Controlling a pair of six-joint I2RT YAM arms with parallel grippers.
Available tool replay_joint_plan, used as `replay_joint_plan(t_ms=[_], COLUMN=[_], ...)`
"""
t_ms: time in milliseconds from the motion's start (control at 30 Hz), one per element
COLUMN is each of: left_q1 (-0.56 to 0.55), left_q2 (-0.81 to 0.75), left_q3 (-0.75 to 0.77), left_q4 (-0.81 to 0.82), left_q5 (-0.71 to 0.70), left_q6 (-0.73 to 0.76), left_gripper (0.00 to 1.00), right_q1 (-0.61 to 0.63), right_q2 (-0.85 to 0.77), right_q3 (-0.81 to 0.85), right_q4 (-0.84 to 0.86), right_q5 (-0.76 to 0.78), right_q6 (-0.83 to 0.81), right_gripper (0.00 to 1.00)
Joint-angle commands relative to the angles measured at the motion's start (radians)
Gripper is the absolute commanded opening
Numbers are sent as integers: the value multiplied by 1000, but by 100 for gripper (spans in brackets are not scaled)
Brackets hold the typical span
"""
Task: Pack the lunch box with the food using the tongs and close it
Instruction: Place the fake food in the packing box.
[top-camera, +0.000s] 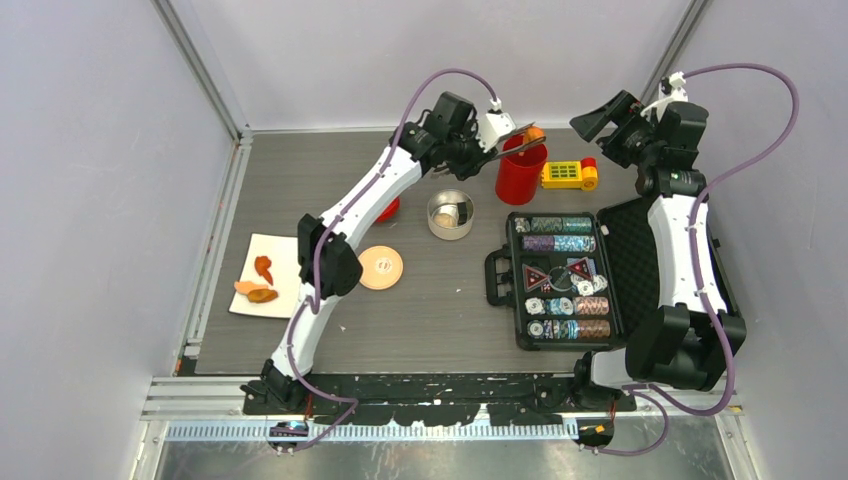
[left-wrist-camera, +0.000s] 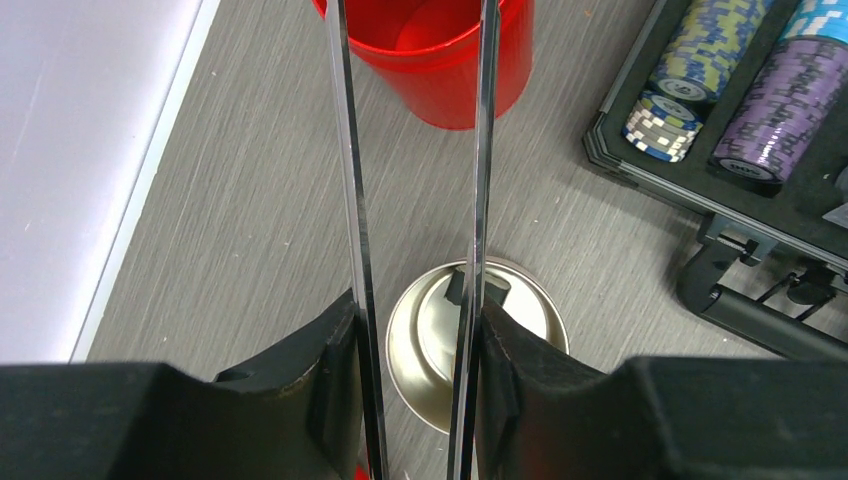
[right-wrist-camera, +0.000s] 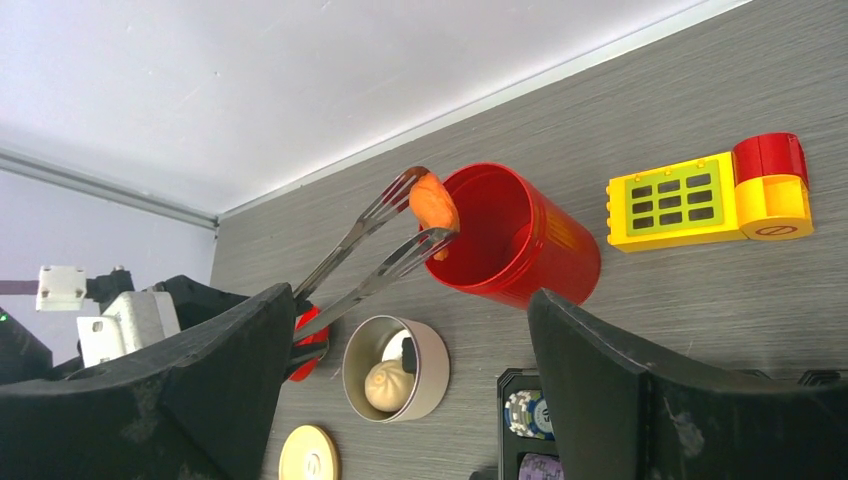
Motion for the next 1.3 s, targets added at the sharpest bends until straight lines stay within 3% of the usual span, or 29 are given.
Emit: replay_joint_plan(t_ms=[0, 500, 867, 1267], left_q1=[4, 4, 22, 159], left_q2=[0, -15, -56, -180], left_q3=[41, -17, -25, -149], left_q4=[84, 87, 80, 39], left_q5=[-10, -14, 5, 65], left_q6=[0, 14, -41, -188], left_gripper=[32, 51, 49, 48], right_q1=[-7, -9, -8, 4], right_q2=[-15, 10, 31, 48], right_q3=[-3, 22, 26, 32], right_q4=[39, 18, 26, 25], right_q5=[-31, -58, -80, -124], right_q6=[6, 0, 7, 19], right_gripper=[91, 91, 91, 91])
